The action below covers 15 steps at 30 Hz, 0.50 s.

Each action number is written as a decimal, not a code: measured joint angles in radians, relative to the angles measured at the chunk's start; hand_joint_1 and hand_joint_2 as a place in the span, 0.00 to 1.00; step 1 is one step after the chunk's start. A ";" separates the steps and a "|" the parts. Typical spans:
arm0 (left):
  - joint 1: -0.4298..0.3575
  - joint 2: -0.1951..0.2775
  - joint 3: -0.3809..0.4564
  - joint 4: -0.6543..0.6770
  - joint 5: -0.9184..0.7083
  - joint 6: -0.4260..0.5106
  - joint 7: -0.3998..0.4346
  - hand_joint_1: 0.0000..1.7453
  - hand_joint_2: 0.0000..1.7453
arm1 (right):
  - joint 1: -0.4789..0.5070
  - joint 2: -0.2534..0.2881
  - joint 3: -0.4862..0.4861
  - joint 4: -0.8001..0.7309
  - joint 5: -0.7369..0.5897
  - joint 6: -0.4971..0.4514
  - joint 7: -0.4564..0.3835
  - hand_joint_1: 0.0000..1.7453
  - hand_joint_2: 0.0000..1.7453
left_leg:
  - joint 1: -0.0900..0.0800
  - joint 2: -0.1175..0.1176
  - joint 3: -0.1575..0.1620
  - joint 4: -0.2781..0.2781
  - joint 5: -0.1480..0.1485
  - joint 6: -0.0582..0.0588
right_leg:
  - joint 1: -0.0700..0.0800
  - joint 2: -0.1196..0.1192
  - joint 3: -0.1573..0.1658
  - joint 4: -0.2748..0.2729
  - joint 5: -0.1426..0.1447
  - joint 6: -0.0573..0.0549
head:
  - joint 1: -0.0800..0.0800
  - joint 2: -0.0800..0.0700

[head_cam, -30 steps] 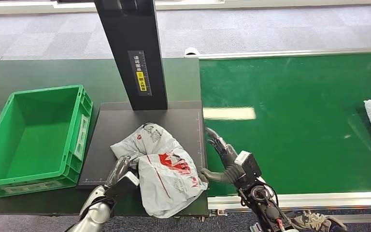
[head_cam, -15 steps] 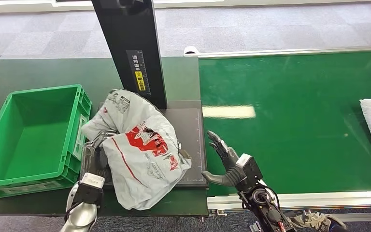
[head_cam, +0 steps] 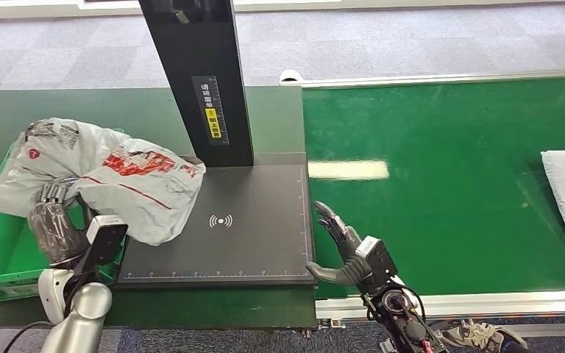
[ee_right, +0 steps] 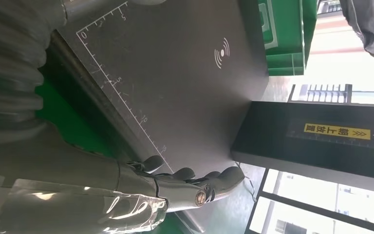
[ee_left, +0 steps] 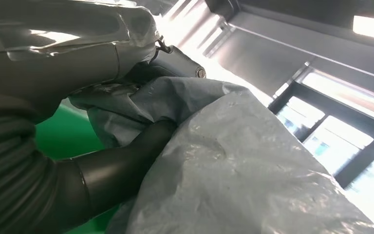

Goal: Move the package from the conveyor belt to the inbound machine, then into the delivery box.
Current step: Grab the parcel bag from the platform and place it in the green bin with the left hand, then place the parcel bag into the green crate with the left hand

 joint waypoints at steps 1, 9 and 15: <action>-0.005 0.002 0.025 0.003 -0.004 0.000 0.006 1.00 1.00 | 0.001 0.000 0.000 0.000 0.000 -0.001 0.002 0.00 1.00 | 0.000 0.000 0.000 0.000 0.000 0.000 | 0.000 0.000 0.000 0.000 0.000 0.000 | 0.000 0.000; -0.029 0.038 0.198 0.063 -0.079 0.001 0.118 1.00 1.00 | 0.019 0.000 0.002 -0.005 0.002 -0.013 0.010 0.00 1.00 | 0.000 0.000 0.000 0.000 0.000 0.000 | 0.000 0.001 -0.001 0.000 0.000 0.000 | 0.000 0.000; -0.034 0.051 0.233 0.096 -0.103 -0.004 0.152 1.00 1.00 | 0.024 0.000 0.002 -0.009 0.005 -0.014 0.012 0.00 1.00 | 0.000 0.000 0.000 0.000 0.000 0.000 | 0.000 0.001 0.000 0.000 0.000 0.000 | 0.000 0.000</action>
